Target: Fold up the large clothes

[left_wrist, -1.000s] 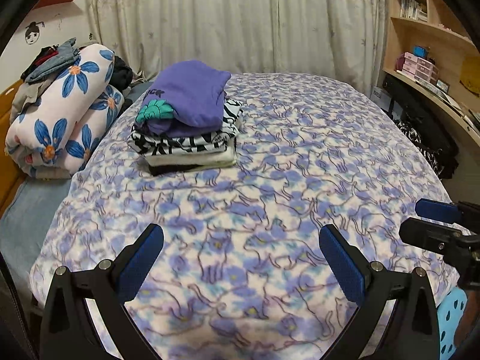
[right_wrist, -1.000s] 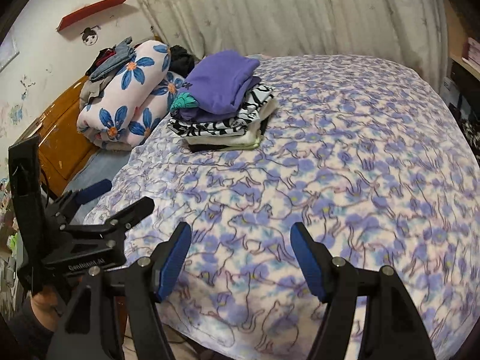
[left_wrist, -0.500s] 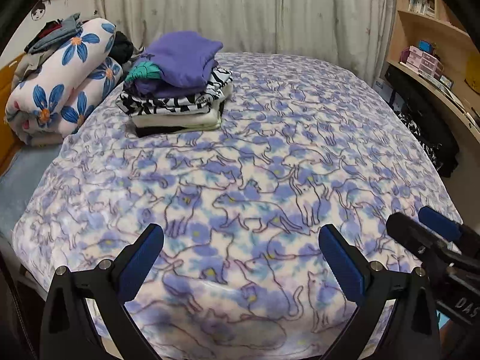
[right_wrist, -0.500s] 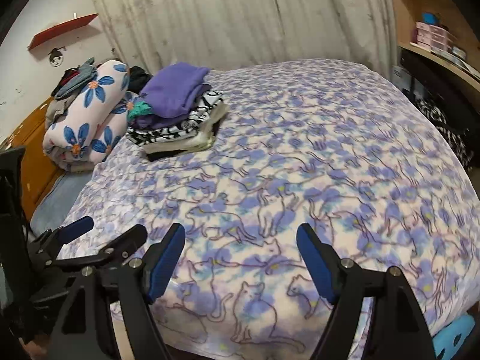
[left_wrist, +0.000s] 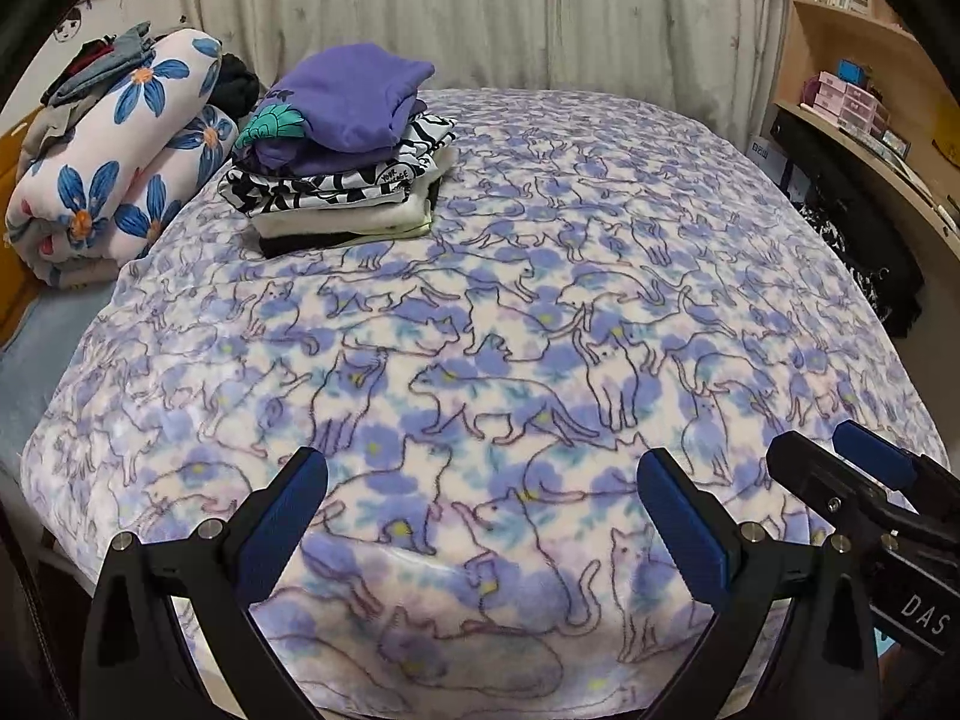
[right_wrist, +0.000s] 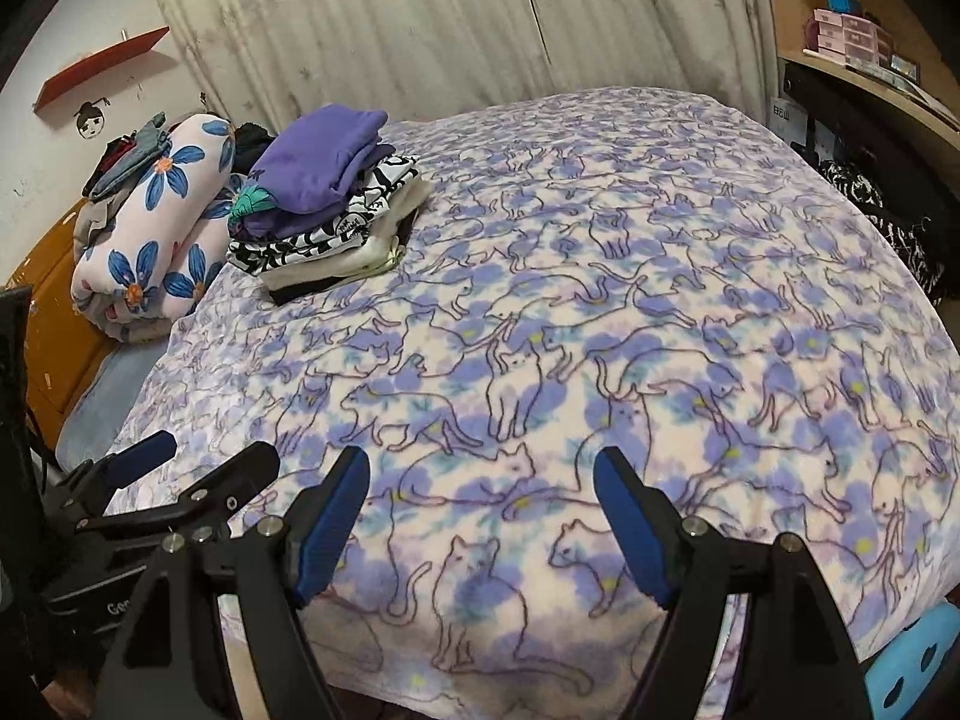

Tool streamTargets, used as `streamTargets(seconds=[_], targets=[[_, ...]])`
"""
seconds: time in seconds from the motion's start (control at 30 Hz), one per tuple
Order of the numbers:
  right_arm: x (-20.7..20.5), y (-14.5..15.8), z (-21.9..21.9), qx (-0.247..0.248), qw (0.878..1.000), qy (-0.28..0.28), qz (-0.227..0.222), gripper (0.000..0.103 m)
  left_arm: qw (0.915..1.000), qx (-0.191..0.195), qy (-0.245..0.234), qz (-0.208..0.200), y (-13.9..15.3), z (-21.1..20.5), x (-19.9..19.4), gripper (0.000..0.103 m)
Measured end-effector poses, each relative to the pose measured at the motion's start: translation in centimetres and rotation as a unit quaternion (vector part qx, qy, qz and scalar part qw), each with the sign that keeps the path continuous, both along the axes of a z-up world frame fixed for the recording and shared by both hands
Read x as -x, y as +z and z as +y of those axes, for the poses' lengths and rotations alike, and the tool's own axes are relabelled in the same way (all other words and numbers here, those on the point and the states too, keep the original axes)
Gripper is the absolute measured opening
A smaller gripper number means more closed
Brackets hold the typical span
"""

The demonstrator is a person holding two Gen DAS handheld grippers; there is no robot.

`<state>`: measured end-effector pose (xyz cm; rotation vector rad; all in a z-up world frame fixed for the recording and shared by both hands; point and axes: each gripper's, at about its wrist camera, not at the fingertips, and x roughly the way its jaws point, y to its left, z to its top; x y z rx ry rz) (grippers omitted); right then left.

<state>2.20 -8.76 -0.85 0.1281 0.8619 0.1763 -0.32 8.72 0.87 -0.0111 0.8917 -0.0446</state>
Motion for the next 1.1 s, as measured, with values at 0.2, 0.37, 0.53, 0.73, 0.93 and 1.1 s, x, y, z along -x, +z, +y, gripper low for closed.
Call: streamTargets(seconds=[0.2,0.37,0.53,0.73,0.93,1.1], targets=[[-0.13,-0.41,0.05,-0.008,1.000,0.006,0.007,0.077,1.0000,-0.003,0.006,-0.003,-0.25,0.36,-0.09,0.102],[-0.18,-0.38,0.16,-0.008,1.000,0.007,0.006,0.077,1.0000,0.000,0.005,-0.001,-0.25,0.45,-0.11,0.102],[-0.22,-0.32,0.10,-0.008,1.000,0.007,0.006,0.077,1.0000,0.000,0.007,-0.004,-0.15,0.45,-0.09,0.102],[-0.27,-0.31,0.11,-0.006,1.000,0.007,0.006,0.077,1.0000,0.000,0.007,-0.003,-0.17,0.43,-0.10,0.102],[-0.27,-0.29,0.10,-0.008,1.000,0.007,0.007,0.077,1.0000,0.000,0.007,-0.003,-0.17,0.49,-0.14,0.102],[-0.31,-0.30,0.06,-0.009,1.000,0.006,0.008,0.077,1.0000,-0.001,0.006,-0.003,-0.20,0.49,-0.16,0.102]])
